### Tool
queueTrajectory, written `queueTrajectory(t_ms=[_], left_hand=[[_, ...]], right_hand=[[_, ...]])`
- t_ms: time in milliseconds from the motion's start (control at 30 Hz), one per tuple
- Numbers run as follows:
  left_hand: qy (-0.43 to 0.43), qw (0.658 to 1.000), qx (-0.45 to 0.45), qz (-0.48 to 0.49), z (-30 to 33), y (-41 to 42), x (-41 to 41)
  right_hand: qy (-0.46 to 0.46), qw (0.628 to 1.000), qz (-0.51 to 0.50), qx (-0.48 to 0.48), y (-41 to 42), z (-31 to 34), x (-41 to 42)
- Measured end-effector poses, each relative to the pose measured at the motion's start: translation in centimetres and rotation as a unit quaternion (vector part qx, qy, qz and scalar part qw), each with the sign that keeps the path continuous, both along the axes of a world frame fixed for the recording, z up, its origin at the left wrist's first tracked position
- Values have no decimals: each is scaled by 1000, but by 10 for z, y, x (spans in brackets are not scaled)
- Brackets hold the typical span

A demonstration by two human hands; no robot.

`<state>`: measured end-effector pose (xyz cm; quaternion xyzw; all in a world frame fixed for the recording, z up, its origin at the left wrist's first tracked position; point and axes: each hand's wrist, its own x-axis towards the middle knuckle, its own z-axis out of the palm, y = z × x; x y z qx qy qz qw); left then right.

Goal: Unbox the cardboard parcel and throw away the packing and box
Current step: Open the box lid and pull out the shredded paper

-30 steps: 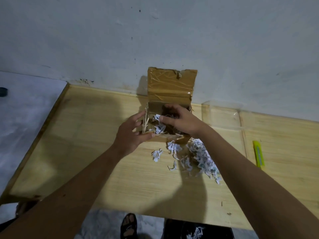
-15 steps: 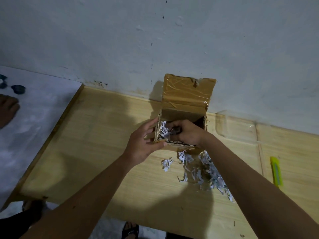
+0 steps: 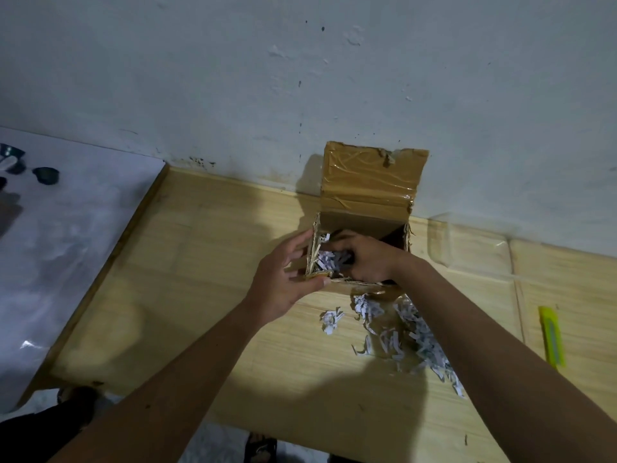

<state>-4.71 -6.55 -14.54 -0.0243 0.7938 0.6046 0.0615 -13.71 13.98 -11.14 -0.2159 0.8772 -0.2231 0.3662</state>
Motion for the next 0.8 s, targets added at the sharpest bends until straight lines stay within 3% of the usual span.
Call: queueTrajectory(t_ms=[267, 800], left_hand=[[4, 1000, 4, 8, 0, 4, 2], [20, 999, -25, 4, 3, 4, 2]], right_hand=[[-53, 994, -19, -97, 0, -9, -5], [-118, 981, -70, -138, -6, -17, -2]])
